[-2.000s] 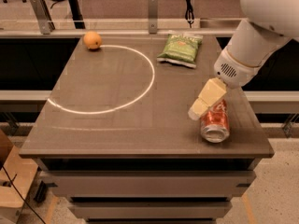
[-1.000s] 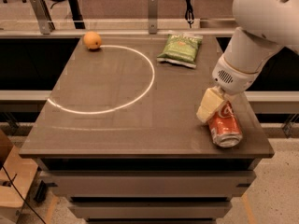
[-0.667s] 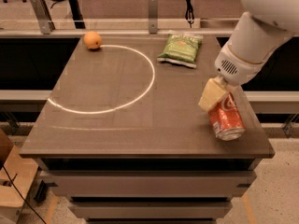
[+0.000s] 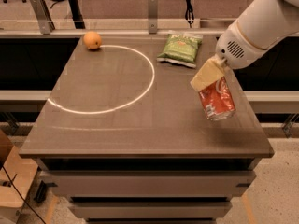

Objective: Place coke can upright

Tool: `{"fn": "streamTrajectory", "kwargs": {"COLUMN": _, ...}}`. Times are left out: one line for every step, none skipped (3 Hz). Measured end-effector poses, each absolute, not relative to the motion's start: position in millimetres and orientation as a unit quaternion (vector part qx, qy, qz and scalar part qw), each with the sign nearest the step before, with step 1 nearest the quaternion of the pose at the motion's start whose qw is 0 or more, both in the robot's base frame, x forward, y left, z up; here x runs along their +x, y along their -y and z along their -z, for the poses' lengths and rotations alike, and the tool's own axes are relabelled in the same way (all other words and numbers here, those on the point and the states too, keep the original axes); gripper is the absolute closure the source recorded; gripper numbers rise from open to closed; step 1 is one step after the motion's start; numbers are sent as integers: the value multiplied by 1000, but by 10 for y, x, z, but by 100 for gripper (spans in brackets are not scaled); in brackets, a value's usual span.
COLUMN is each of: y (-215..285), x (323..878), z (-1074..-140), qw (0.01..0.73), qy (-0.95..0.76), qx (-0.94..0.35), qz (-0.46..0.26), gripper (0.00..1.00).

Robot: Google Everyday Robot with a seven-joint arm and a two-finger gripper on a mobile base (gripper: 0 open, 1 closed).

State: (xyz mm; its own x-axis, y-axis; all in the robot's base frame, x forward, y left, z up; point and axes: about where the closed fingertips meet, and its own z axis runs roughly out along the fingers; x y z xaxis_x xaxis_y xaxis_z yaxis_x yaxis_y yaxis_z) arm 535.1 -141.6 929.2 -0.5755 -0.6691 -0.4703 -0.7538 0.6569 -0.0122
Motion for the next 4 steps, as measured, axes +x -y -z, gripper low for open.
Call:
{"fn": "streamTrajectory", "kwargs": {"y": 1230, "x": 5497, "z": -9496, "qw": 310, "qy": -834, "qx": -431, "qz": -147, "gripper": 100}}
{"fn": "streamTrajectory", "kwargs": {"y": 1084, "x": 5583, "z": -9681, "qw": 393, "qy": -781, "qx": -449, "qz": -187, "gripper": 100}}
{"fn": "streamTrajectory", "kwargs": {"y": 1032, "x": 5558, "z": -9746, "qw": 411, "qy": -756, "qx": -477, "qz": -181, "gripper": 100}}
{"fn": "streamTrajectory", "kwargs": {"y": 1031, "x": 5543, "z": -9722, "qw": 410, "qy": -754, "qx": -488, "qz": -157, "gripper": 100}}
